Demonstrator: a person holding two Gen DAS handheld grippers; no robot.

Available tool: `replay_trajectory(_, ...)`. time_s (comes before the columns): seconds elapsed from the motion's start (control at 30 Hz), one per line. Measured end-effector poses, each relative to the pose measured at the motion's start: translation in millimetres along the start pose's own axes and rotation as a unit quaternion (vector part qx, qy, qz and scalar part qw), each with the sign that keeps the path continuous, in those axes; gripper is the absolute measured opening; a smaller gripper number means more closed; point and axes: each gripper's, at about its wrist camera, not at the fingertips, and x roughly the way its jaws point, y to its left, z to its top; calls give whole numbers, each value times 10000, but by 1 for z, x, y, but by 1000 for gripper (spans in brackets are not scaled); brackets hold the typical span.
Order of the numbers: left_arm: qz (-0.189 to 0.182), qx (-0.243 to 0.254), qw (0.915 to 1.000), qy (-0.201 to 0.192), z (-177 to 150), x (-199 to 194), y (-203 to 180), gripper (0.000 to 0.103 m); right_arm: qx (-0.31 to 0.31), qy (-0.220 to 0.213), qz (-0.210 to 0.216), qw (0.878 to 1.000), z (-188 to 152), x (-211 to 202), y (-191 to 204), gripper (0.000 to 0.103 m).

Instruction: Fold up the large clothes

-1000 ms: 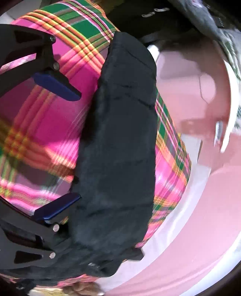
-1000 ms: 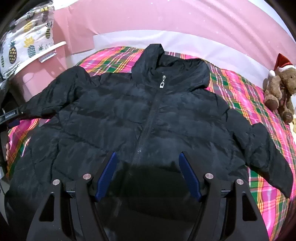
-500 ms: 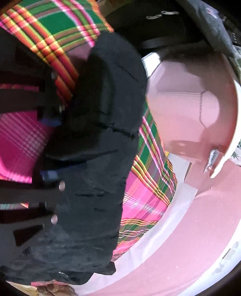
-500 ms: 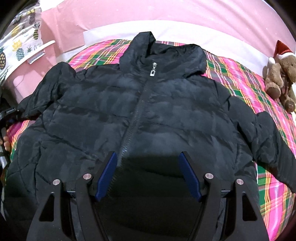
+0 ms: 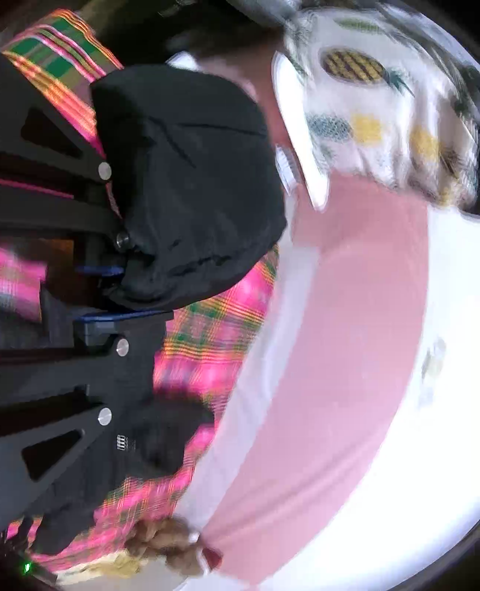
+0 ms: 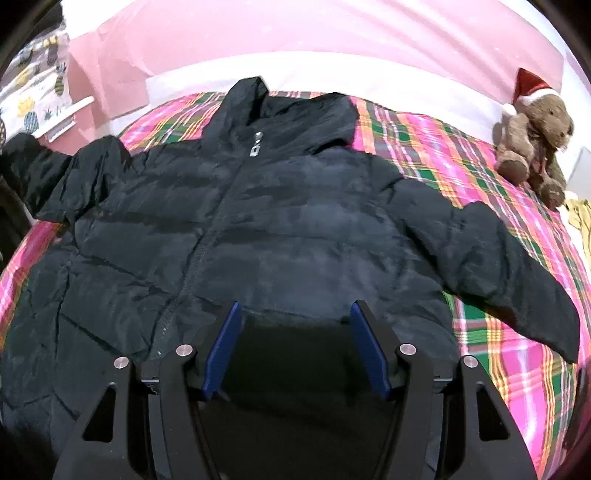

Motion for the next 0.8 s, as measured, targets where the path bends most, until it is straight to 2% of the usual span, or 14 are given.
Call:
replay_trajectory(0.13,-646,418,9970,6,6,-4,-66,15,179,-127,-20,9998,-6,-16,-21,62)
replay_trajectory(0.3,-1388,844,9861,359,-13,22,-149,15,421,-190,-80,9989,-16,-29,-49,62)
replay_trajectory(0.47,-1920,1236,9678,1058,-64,69,-223,15,704,-129,-152,9973,-29,-30,-76,62)
replay_trajectory(0.6,-2054,1469,9545,1589,-115,107,-260,16,954,-58,-181,9953,-38,-26,-98,62)
replay_trajectory(0.63,-2020,1506,9536,1651,-124,112,-266,17,989,-49,-188,9949,-40,-26,-102,62)
replay_trajectory(0.67,-1962,1547,9528,1725,-134,119,-270,24,1021,-46,-192,9946,-42,-25,-105,62)
replay_trajectory(0.73,-2060,1477,9470,1973,-150,129,-277,48,1097,-30,-182,9938,-45,-23,-112,62)
replay_trajectory(0.77,-2101,1409,9455,2052,-156,131,-274,70,1141,-25,-179,9933,-48,-23,-115,62)
replay_trajectory(0.8,-2201,1313,9433,2111,-160,132,-276,80,1200,-16,-163,9926,-49,-21,-119,62)
